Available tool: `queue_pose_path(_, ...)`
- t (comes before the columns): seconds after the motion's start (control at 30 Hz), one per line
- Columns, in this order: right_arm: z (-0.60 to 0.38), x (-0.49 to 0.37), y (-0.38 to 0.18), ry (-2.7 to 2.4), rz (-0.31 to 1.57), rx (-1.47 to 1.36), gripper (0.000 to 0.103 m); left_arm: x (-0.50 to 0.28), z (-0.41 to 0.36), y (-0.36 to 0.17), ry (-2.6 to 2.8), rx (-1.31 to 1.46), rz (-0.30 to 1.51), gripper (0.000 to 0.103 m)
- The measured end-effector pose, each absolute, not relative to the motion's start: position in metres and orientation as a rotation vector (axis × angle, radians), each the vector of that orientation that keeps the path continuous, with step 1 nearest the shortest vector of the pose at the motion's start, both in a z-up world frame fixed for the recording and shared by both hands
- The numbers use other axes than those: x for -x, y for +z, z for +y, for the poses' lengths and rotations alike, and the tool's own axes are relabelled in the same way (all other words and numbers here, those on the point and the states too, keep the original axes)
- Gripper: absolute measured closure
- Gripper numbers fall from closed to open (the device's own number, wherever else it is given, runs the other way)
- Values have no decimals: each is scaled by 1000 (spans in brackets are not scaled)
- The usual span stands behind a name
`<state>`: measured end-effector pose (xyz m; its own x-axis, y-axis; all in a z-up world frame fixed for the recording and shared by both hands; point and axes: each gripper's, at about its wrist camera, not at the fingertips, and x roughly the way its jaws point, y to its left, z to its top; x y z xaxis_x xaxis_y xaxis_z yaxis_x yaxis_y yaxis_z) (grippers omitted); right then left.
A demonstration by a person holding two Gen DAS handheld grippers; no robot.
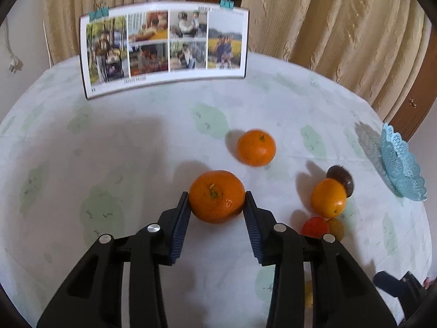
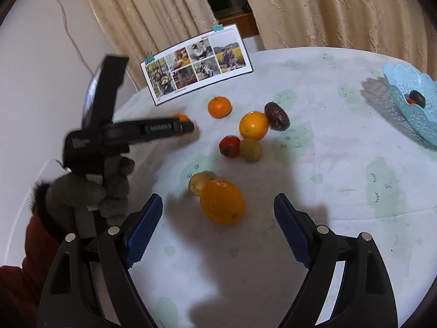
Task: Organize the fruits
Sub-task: 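Grasp a large orange with the right tool while the left tool grasps a mandarin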
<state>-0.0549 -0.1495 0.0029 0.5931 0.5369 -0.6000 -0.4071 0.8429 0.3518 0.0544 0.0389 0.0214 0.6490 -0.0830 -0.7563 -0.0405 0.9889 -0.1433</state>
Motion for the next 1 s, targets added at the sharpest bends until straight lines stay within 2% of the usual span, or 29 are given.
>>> queue_pose_path(0.1, -142, 51, -1, 545, 776, -146, 18, -48, 37, 33, -16, 137, 823, 63)
queue_pose_path(0.23, -132, 42, -5, 540, 802, -99, 28, -42, 33, 42, -12, 115, 784, 63)
queue_pose_path(0.33, -126, 36, -9, 543, 828, -73, 40, -39, 32, 45, -19, 110, 774, 63)
queue_pose_path(0.47, -122, 31, -14, 541, 855, -57, 61, -38, 34, 44, -15, 116, 775, 63)
queue_pose_path(1.0, -236, 28, 32, 300, 689, -264, 62, -34, 26, 49, -3, 100, 763, 63)
